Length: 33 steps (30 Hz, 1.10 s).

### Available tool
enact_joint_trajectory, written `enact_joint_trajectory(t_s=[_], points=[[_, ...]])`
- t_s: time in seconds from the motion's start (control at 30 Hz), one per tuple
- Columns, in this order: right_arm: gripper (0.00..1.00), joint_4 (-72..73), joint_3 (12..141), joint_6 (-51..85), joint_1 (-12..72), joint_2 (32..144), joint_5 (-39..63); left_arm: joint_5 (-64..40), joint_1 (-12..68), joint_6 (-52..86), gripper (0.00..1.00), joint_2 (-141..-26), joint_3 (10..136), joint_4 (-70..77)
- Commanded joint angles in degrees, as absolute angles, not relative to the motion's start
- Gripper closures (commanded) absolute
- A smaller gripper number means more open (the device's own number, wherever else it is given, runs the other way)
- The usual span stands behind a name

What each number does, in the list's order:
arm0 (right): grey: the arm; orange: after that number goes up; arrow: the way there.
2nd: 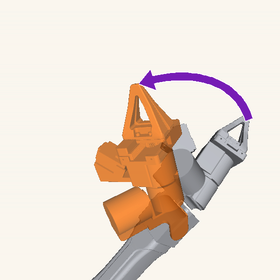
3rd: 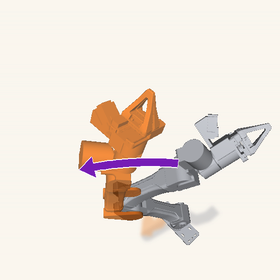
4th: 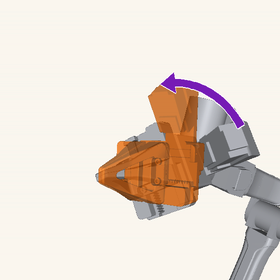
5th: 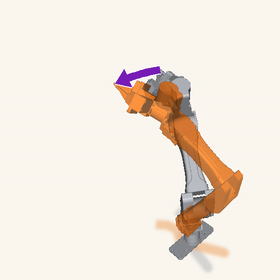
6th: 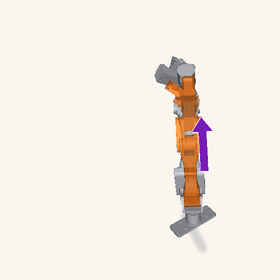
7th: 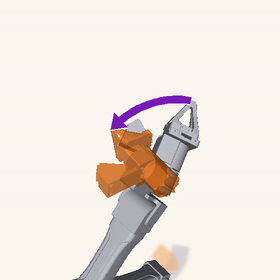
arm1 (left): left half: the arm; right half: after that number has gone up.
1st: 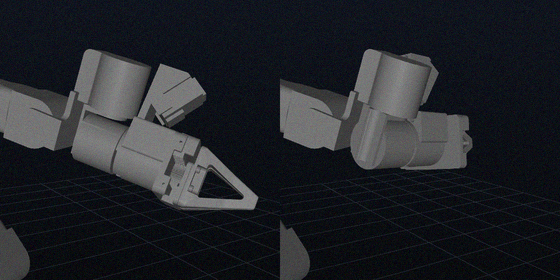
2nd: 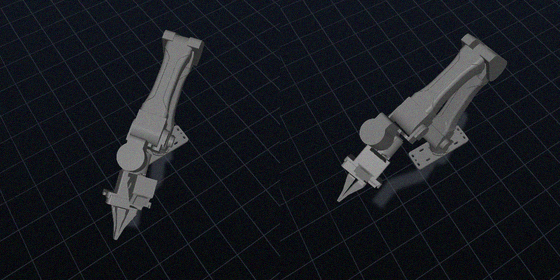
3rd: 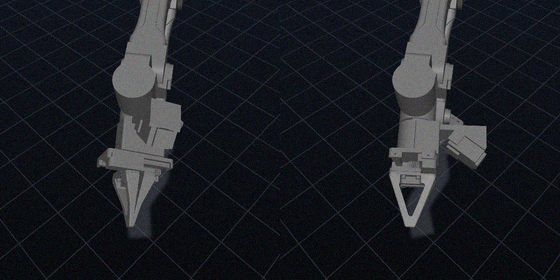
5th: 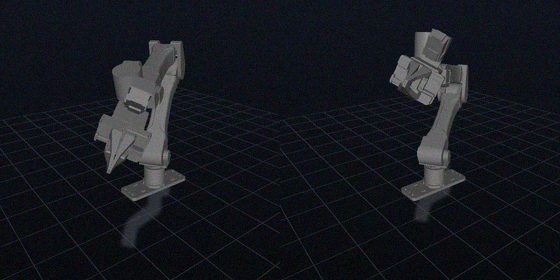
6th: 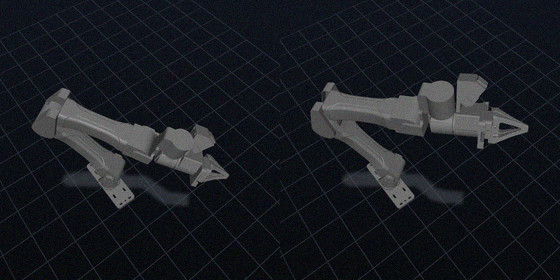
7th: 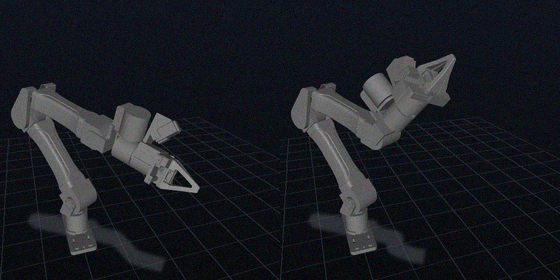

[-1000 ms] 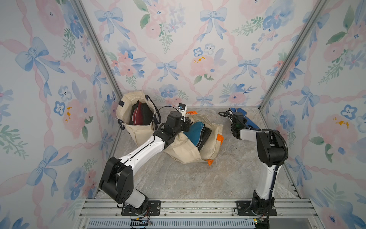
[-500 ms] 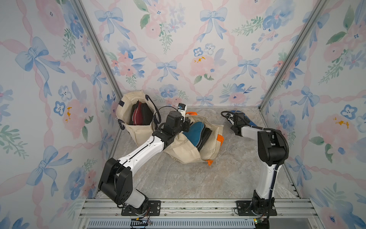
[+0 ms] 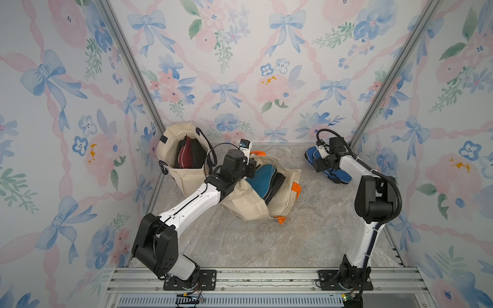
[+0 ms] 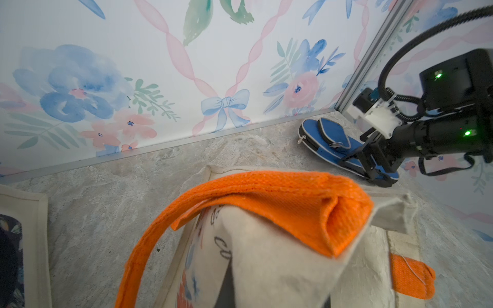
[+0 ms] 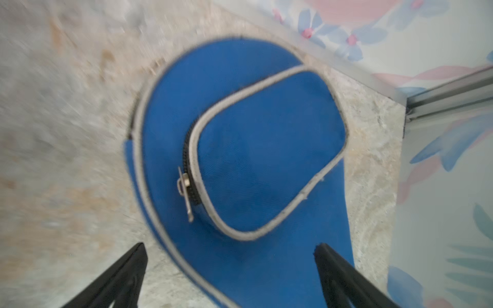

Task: Remove the ping pong set from the canvas bag
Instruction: Place the ping pong set at the center of the board.

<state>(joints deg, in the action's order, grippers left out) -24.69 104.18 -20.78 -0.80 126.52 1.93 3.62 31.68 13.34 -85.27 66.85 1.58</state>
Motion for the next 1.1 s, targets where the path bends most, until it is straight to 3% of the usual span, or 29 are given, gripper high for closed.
enact_joint_trajectory(t_s=[0.0, 0.07, 0.23, 0.5, 0.83, 1.07], points=[[0.03, -33.0, 108.8, -12.2, -1.4, 129.0, 15.9, 1.4, 30.7, 13.6, 1.0, -83.5, 67.1, 6.1], [0.03, -32.3, 109.3, -9.3, -2.1, 129.6, 21.0, 1.0, 30.6, 13.8, 1.0, -83.8, 67.0, 6.3], [0.03, -25.9, 106.1, -2.7, -3.2, 127.6, 22.2, 1.7, 30.5, 13.4, 1.0, -84.1, 66.8, 6.3], [0.03, -8.1, 95.3, 23.8, -4.7, 115.5, 19.7, 1.2, 30.6, 13.4, 1.0, -85.9, 66.8, 6.4], [0.03, -8.6, 75.1, 49.2, 3.0, 95.3, -7.9, 0.7, 30.9, 13.3, 1.0, -86.5, 66.8, 6.4], [0.03, -6.2, 59.3, 57.8, 13.8, 75.7, -23.4, -0.4, 31.0, 13.5, 1.0, -87.1, 66.9, 6.4]])
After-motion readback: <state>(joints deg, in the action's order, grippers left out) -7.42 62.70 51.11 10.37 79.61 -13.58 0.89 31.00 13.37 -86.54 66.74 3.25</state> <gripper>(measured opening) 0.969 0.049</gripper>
